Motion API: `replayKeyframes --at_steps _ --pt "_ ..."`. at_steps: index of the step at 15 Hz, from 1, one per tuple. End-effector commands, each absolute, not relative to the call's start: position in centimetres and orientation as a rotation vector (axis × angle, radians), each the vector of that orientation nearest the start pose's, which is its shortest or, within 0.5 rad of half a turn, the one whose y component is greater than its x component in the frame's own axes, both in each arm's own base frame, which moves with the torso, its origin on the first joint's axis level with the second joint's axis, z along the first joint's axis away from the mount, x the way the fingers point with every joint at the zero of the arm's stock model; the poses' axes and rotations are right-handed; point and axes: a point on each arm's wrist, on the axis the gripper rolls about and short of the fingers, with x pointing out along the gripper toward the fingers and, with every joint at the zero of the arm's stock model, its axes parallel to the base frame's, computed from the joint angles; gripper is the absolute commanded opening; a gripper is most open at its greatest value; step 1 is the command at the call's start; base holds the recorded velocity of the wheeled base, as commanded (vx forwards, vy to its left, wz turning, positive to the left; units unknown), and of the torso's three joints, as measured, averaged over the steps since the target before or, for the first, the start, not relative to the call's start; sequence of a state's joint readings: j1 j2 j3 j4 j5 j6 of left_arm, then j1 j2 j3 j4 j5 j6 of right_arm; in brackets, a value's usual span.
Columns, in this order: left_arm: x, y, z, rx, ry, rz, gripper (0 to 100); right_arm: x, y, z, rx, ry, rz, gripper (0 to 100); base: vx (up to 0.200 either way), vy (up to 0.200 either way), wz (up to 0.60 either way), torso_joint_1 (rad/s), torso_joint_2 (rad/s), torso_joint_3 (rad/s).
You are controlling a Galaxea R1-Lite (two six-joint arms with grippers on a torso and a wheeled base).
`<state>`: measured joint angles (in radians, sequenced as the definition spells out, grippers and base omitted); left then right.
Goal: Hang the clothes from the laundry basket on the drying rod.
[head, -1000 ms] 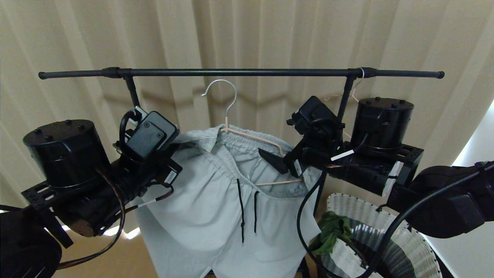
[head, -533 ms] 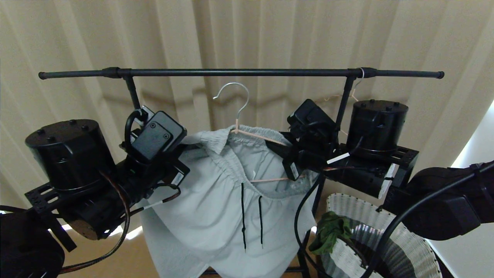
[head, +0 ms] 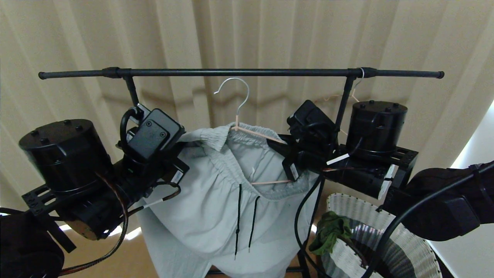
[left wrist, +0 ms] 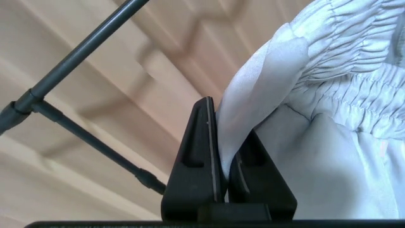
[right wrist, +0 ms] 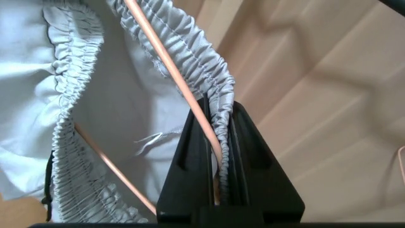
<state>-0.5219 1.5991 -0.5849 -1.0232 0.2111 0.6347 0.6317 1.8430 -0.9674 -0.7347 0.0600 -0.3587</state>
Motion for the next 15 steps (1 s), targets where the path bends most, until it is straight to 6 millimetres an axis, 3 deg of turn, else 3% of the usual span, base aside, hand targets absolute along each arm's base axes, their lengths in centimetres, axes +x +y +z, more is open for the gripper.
replayKeyframes --at_steps 1,9,10,15 --pt "23.39 -12.94 19.29 0.621 -0.109 -0.297 0 28.25 20.85 18.97 -0.384 0.011 0.707 0 0.0 0.0 0.0 0.0 0.0 0.0" --pt "23.4 -12.9 19.38 0.618 -0.111 -0.295 0 28.04 20.62 18.76 -0.396 0.043 0.683 0 0.0 0.0 0.0 0.0 0.0 0.0" --pt "23.4 -12.9 19.38 0.618 -0.111 -0.295 0 28.09 20.61 18.7 -0.398 0.046 0.669 100 0.0 0.0 0.0 0.0 0.0 0.0" --pt "23.32 -12.95 19.33 0.617 -0.116 -0.298 0 28.21 20.7 18.67 -0.394 0.038 0.666 100 0.0 0.0 0.0 0.0 0.0 0.0"
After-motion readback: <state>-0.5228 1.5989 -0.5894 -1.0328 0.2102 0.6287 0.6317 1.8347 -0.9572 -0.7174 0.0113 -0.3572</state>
